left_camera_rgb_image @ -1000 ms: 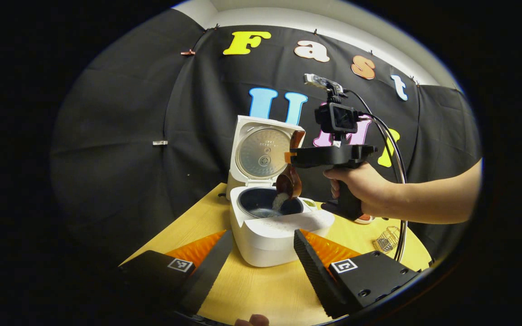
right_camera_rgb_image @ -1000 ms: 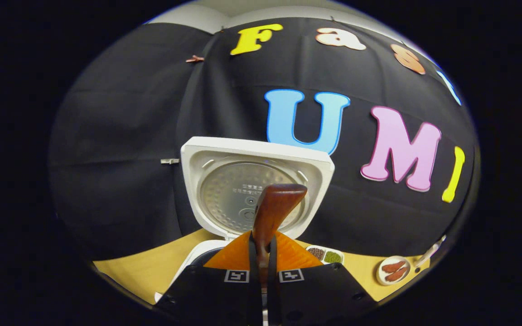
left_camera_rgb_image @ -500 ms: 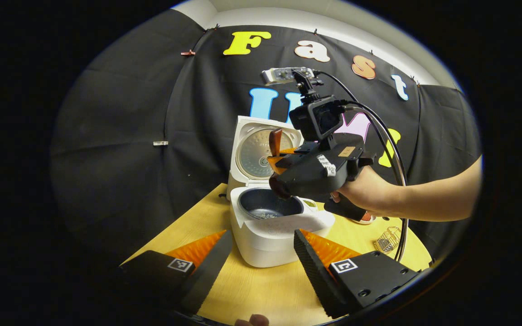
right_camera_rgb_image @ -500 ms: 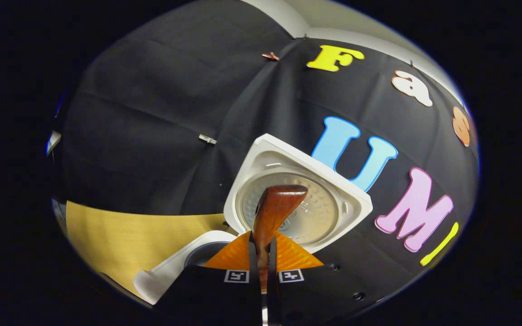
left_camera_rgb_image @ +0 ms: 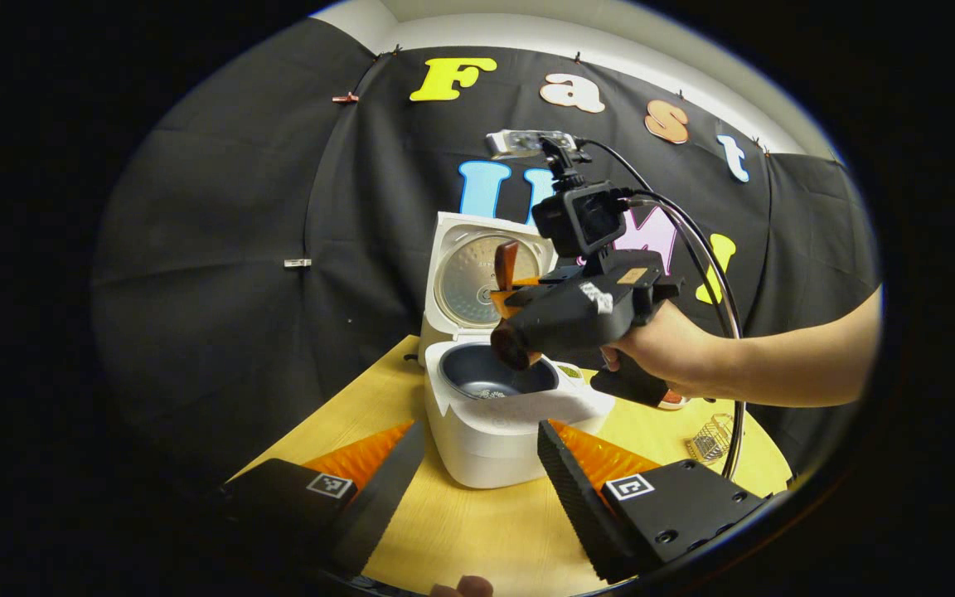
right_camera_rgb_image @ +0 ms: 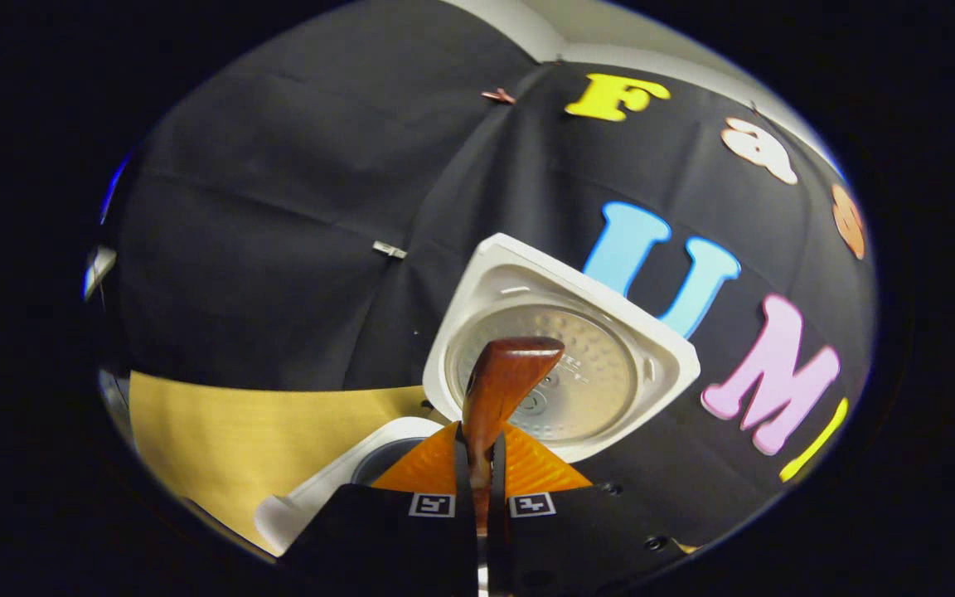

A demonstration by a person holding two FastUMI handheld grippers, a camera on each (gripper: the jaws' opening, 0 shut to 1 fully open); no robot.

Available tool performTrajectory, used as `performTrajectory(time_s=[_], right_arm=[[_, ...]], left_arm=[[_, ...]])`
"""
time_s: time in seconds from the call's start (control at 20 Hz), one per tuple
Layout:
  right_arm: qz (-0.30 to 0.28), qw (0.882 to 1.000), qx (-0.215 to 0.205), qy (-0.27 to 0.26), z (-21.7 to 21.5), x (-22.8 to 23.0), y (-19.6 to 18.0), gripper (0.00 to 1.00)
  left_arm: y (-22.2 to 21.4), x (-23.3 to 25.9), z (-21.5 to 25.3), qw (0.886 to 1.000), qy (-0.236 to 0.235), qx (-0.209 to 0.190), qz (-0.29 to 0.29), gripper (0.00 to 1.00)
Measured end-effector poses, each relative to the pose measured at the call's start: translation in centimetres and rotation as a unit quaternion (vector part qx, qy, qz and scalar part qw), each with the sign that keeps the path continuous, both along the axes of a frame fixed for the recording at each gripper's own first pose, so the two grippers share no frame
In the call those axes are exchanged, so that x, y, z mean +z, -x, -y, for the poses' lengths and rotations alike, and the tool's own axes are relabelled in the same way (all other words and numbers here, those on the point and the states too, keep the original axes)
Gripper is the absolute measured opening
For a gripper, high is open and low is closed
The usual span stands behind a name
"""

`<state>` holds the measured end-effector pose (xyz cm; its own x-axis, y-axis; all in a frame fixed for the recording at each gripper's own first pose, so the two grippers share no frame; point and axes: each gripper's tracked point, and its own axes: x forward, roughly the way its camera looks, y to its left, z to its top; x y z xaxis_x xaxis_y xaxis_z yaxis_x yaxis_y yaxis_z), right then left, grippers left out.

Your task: Close the left gripper, press the button to open the rice cooker; take a wooden spoon from the chopstick holder with the right hand, scoop a spoonful of rice and pour it into the rice cooker, then put the wooden spoon back into the chopstick holder.

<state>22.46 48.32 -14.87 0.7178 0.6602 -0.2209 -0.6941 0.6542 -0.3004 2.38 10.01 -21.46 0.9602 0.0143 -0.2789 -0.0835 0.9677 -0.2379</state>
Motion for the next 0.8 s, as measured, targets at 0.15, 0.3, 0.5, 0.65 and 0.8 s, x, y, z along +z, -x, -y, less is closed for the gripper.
performTrajectory(time_s=[0.15, 0.3, 0.5, 0.65, 0.8], right_arm=[[-0.086, 0.992, -0.054, -0.077, 1.9, 0.2, -1.9, 0.09], [-0.173, 0.966, -0.099, -0.163, 4.3, 0.4, -3.4, 0.09], [-0.254, 0.919, -0.142, -0.266, 8.0, 1.3, -4.6, 0.09], [-0.285, 0.882, -0.157, -0.34, 11.4, 3.4, -4.8, 0.13], [-0.286, 0.858, -0.164, -0.394, 15.2, 6.3, -4.7, 0.09]], left_arm=[[-0.1, 0.3, 0.4, 1.0, -0.003, 0.0, 0.002, 0.95], [0.0, 0.7, 1.0, 1.0, -0.006, -0.003, 0.005, 0.95], [-0.1, 1.2, 2.0, 1.0, -0.015, -0.012, 0.007, 0.95], [-0.3, 1.6, 3.2, 0.999, -0.025, -0.023, 0.006, 0.95], [-0.6, 2.3, 3.9, 0.999, -0.024, -0.028, 0.01, 0.95]])
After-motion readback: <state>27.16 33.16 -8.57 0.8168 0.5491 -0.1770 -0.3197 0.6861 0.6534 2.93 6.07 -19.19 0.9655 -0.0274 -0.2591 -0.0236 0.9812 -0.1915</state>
